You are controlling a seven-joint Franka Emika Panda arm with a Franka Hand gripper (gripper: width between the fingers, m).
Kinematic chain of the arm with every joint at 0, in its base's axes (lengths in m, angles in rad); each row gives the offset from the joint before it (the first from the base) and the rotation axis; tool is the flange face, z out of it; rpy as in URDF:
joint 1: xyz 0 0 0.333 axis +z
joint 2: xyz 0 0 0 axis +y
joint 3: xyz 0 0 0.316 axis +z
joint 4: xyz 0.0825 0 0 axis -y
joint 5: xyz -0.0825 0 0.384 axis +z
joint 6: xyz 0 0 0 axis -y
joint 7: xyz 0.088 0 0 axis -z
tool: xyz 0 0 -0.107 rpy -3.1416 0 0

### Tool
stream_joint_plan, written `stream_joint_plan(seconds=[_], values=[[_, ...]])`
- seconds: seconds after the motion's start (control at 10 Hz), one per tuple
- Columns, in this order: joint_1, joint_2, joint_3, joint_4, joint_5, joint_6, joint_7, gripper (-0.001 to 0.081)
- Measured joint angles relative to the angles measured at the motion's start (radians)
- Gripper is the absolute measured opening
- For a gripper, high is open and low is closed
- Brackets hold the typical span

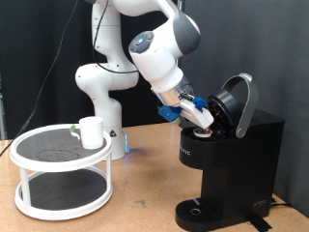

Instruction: Make a cup of coffee with the keurig machine

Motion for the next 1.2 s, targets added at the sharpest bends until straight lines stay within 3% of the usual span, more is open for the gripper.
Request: stream_joint_plan(seconds=[0.2,0.5,0.7,0.8,1.0,1.2], values=[[-0.001,-0.024,0.000,-0.027,0.102,0.060,-0.062,0.0734],[-0.022,-0.084,-0.023,-0.059,0.126,0.038,-0.083,0.0734],[-0.022,-0.081,-0.022,-0.058,0.151,0.041,-0.096,0.0734],[-0.023,-0.088,-0.029,-0.055,0.211,0.044,-0.133,0.0734],[-0.028,-0.131,-0.053,-0.051,0.286,0.044,-0.171,0.0734],[-0.042,-0.186,-0.073,-0.050,0.295,0.036,-0.163,0.0734]])
